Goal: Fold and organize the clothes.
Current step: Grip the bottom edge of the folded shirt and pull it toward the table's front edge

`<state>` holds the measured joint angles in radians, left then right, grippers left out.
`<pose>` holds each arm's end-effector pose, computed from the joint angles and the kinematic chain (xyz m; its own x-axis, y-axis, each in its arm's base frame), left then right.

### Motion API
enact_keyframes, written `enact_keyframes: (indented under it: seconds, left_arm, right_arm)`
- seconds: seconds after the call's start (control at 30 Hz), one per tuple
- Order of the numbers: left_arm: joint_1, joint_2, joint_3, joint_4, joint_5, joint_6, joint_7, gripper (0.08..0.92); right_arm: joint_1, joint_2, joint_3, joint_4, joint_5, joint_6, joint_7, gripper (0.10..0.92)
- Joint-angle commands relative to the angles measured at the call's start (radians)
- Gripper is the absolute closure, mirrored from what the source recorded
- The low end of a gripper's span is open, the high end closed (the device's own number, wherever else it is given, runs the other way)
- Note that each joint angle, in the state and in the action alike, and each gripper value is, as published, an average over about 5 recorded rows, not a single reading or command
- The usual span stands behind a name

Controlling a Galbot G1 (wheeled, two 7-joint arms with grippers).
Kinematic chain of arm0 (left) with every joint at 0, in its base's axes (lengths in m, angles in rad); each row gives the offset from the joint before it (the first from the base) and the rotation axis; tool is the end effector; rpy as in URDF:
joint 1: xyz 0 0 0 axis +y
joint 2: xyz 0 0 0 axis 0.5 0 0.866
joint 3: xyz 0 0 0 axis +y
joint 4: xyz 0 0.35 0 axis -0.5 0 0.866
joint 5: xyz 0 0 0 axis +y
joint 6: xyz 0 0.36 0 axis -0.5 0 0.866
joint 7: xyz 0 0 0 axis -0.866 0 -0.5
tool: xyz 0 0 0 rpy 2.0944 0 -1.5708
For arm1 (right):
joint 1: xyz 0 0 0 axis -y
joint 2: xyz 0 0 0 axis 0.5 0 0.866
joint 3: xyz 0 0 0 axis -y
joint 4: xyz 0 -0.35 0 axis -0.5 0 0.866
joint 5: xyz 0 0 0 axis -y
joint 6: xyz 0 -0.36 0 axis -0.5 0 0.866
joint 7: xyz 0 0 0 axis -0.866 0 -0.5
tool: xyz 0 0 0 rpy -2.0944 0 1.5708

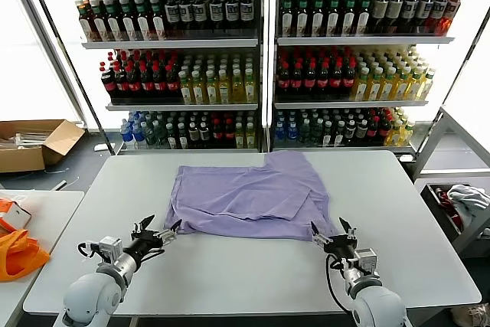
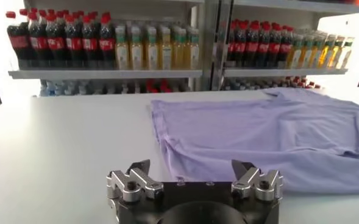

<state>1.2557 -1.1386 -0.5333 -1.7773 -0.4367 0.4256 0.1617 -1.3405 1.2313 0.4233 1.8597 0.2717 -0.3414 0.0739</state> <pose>0.2931 0.1188 -0.3169 -0.8766 0.2344 0.4203 0.2211 0.9719 -0.0809 0.2579 -0.0498 -0.3336 -0.9212 -0.0917 0.3781 -0.1189 0.9917 -0.0491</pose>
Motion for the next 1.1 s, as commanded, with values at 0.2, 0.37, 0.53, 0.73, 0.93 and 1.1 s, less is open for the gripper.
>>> enact_keyframes:
  seconds: [0.2, 0.37, 0.53, 0.73, 0.93, 1.1]
  left_arm:
    - [0.021, -0.012, 0.006, 0.029, -0.031, -0.002, -0.004, 0.313]
    - [0.02, -0.015, 0.009, 0.025, -0.038, -0.006, -0.001, 0.46]
    - [0.018, -0.013, 0.013, 0.018, -0.045, -0.009, 0.003, 0.607]
    - [0.026, -0.01, 0.007, 0.01, -0.045, -0.013, -0.005, 0.781]
    - [0.116, -0.002, -0.038, -0.079, -0.044, -0.007, -0.006, 0.904]
    - [0.269, -0.026, -0.096, -0.199, -0.044, 0.004, -0.004, 0.912]
  right_arm:
    - [-0.038, 0.001, -0.002, 0.022, -0.018, -0.027, 0.028, 0.555]
    - [-0.043, -0.003, -0.001, 0.021, -0.017, -0.024, 0.025, 0.702]
    - [-0.044, -0.006, 0.001, 0.025, -0.014, -0.021, 0.016, 0.84]
    - [-0.047, -0.011, 0.002, 0.037, -0.009, -0.008, -0.002, 0.912]
    - [-0.095, -0.031, 0.0, 0.114, -0.005, -0.006, -0.027, 0.912]
    - [-0.18, -0.049, 0.005, 0.206, -0.004, -0.007, -0.031, 0.912]
